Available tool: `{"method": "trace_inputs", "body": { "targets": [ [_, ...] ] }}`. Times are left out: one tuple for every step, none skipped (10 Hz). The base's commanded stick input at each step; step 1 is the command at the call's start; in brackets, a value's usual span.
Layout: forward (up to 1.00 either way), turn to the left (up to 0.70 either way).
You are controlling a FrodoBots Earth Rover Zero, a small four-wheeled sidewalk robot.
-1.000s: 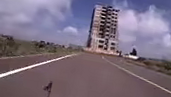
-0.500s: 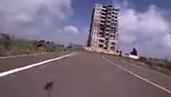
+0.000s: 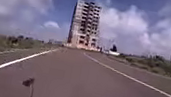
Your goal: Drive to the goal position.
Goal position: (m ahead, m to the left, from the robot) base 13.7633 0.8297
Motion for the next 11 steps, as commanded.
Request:
{"method": "trace_inputs", "body": {
  "targets": [
    [1.00, 0.00],
    [1.00, 0.00],
    [1.00, 0.00],
    [1.00, 0.00],
    [1.00, 0.00],
    [1.00, 0.00],
    [1.00, 0.00],
    [1.00, 0.00],
    [1.00, 0.00],
    [1.00, 0.00],
    [1.00, 0.00]
  ]
}}
